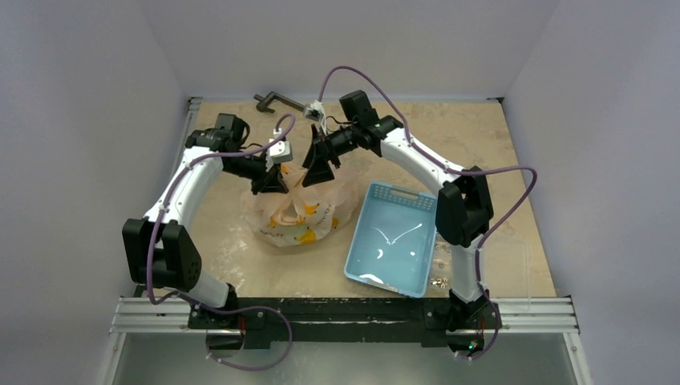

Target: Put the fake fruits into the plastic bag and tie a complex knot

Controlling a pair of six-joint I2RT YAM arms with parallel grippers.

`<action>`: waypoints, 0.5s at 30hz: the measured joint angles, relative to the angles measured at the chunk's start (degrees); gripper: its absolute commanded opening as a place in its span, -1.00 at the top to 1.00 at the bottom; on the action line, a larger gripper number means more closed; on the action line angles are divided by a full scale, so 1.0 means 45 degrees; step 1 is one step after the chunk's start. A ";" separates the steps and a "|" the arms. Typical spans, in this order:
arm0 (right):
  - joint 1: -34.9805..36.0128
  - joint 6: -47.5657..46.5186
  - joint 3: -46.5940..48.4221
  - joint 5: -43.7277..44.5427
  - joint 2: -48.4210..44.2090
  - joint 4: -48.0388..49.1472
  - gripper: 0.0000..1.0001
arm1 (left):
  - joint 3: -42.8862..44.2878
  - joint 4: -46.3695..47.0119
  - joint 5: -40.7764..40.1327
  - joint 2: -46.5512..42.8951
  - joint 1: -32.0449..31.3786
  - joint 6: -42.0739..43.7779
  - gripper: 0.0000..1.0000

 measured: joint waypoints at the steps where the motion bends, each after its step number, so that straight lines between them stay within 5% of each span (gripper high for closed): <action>1: 0.0044 -0.0024 -0.0005 0.0034 0.0000 0.0000 -0.94 | 0.0068 0.0039 -0.0010 0.0058 -0.0068 -0.0107 1.00; 15: 0.0019 0.0160 -0.0272 0.1098 0.0019 0.0748 -0.98 | 0.0432 -0.0330 -0.0034 0.0340 -0.0204 0.0000 1.00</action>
